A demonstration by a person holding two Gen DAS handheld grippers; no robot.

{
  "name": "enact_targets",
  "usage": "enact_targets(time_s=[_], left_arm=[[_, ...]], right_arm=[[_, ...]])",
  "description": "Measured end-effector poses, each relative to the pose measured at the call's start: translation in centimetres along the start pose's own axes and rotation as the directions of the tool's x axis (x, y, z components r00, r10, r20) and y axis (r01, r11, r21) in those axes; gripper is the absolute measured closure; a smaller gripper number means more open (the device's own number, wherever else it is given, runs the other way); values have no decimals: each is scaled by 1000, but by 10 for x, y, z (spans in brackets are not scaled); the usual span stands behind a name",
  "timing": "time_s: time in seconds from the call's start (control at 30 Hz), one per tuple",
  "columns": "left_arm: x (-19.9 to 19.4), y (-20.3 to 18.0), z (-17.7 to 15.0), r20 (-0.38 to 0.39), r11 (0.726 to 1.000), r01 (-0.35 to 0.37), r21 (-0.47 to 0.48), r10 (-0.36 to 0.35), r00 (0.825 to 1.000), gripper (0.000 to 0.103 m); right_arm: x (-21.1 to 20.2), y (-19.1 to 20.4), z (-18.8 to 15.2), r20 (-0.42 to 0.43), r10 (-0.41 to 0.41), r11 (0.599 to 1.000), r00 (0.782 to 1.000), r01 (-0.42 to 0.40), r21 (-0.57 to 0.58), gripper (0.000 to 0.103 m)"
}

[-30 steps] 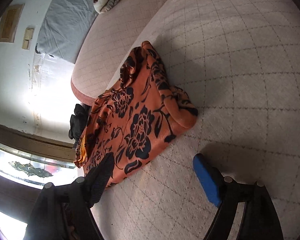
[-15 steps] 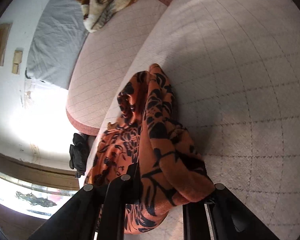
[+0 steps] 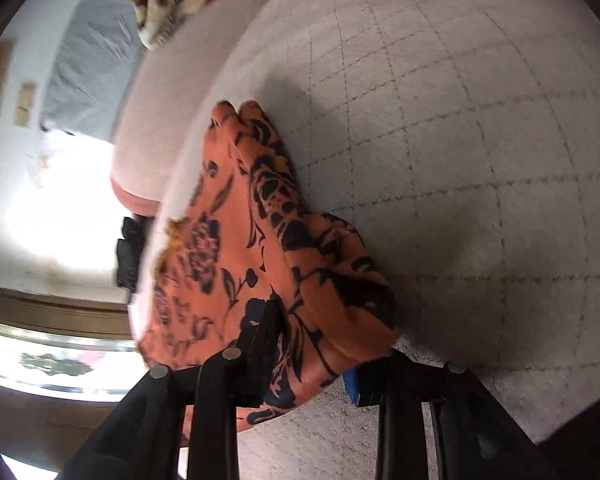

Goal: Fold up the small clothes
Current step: 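Open both tools and release the folded hem onto the blouse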

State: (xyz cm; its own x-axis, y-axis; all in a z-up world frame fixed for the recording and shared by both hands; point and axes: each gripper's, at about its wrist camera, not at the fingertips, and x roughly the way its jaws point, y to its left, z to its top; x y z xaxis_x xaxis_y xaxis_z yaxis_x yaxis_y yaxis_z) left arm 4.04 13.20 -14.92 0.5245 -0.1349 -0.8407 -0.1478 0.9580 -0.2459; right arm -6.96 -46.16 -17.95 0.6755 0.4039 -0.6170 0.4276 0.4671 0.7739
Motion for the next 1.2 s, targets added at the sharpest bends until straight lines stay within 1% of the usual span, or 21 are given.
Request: enact_targets(time_s=[0.03,0.07,0.1,0.13,0.2,0.3,0.33,0.43,0.47,0.53,0.6,0.67,0.73,0.77,0.8,0.87,0.9,0.97,1.07,1.13,1.2], left_arm=[[-8,-2,5,11,999,-36,13,36,999,53],[-16,-4,11,54,999,-49,19,48,997,53],[-26,-5,17,102,998,-57,26,54,993,53],[-34,-6,22,135,997,-76,33,71,988,52],[-44,-9,33,173,996,-80,46,71,982,52],[-46,-24,41,186,994,-59,93,41,982,52],[-43,-30,42,185,993,-44,111,23,983,52],[-33,-53,40,165,986,-12,168,-16,986,51],[-28,-60,38,156,983,6,185,-35,987,50],[-16,-73,35,141,977,18,211,-49,989,50],[-1,-81,36,100,972,27,234,-52,994,50],[10,-82,33,84,969,12,247,-34,996,50],[27,-77,31,24,967,-18,255,13,1000,46],[34,-74,31,-1,968,-26,250,27,1000,47],[34,-70,30,8,970,-20,244,18,1000,47],[24,-69,30,39,969,-27,244,18,999,46],[21,-69,29,57,968,-28,248,14,998,46],[22,-69,26,51,967,-37,253,25,998,43],[25,-68,23,26,966,-45,255,40,999,43],[10,-67,21,56,969,-38,246,25,998,43],[-6,-64,18,98,967,-44,251,20,995,43]], right_arm=[[-9,0,0,4,-22,1000,1000,22,-7,72],[-17,5,1,14,-48,998,999,49,-30,65],[-26,11,3,39,-72,995,997,74,-60,51],[-35,17,6,72,-92,991,993,98,-88,45],[-51,31,13,125,-105,984,987,121,-134,44],[-60,71,21,146,-75,958,986,112,-264,44],[-56,86,23,128,-55,947,990,93,-307,44],[-20,130,28,-26,40,917,999,-47,-397,43],[-2,142,31,-81,50,906,995,-79,-415,37],[44,160,34,-212,77,891,974,-163,-423,36],[79,160,46,-271,92,902,958,-196,-384,35],[99,142,70,-207,34,936,978,-104,-337,35],[111,103,104,-108,-41,981,993,19,-194,38],[105,82,116,-65,-7,997,998,2,-80,49],[97,69,121,-37,24,1000,999,-24,-7,49],[77,74,117,13,-24,999,1000,25,-41,45],[66,82,110,35,-38,996,999,41,-85,36],[58,89,93,12,18,988,1000,-16,-153,20],[64,83,75,-15,-108,970,994,102,-221,20],[47,94,63,13,-102,967,995,103,-235,19],[25,109,46,32,-33,958,999,41,-285,19]])
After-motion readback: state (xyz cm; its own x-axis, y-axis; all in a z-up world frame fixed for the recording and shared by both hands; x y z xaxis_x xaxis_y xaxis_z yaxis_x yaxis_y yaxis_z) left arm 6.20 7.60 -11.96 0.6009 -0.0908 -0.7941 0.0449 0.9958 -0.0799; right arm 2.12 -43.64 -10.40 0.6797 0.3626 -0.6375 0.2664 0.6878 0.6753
